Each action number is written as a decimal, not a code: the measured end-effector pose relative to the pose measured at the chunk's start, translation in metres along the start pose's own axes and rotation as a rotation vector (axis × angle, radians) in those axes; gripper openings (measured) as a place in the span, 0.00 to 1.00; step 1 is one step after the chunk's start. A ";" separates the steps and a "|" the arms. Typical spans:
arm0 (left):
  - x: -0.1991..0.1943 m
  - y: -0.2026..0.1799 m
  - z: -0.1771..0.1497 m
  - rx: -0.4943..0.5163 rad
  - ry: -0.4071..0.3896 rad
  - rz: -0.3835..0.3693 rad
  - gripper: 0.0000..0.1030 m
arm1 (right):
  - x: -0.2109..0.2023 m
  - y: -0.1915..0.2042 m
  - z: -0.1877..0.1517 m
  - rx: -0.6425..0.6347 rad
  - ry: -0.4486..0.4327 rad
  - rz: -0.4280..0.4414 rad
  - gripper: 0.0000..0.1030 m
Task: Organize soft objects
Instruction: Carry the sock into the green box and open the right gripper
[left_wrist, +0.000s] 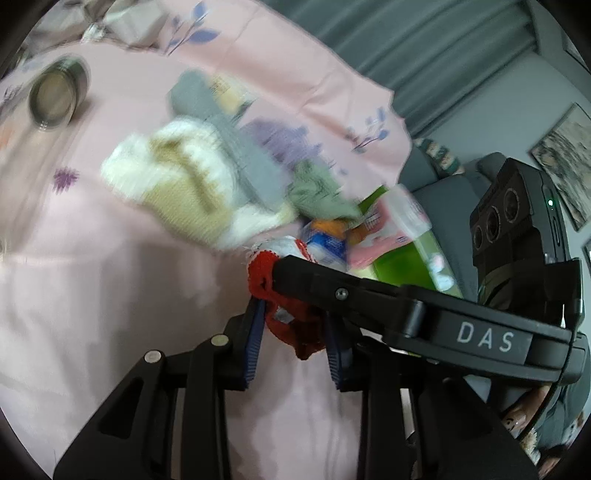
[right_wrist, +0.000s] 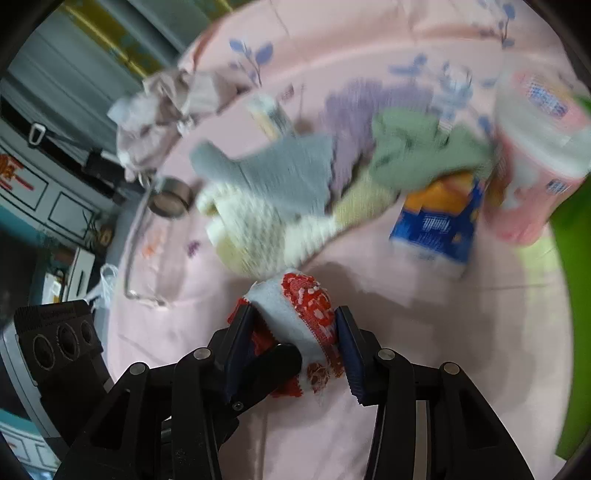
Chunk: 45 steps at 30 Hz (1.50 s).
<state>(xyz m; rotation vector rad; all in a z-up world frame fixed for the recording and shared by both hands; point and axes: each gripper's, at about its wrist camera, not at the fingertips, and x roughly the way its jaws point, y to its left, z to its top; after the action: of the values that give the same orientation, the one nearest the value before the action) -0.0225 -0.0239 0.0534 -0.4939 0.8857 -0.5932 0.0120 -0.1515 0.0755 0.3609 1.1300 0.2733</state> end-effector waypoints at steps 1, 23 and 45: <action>-0.004 -0.008 0.002 0.023 -0.021 -0.008 0.26 | -0.008 0.002 0.001 0.001 -0.025 -0.004 0.46; 0.076 -0.178 0.017 0.351 0.100 -0.202 0.25 | -0.160 -0.102 -0.005 0.223 -0.437 -0.104 0.46; 0.168 -0.231 -0.019 0.382 0.346 -0.234 0.25 | -0.176 -0.222 -0.034 0.583 -0.418 -0.247 0.46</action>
<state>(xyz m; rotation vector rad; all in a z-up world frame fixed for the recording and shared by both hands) -0.0175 -0.3072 0.0915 -0.1476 1.0168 -1.0603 -0.0830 -0.4174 0.1166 0.7474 0.8092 -0.3499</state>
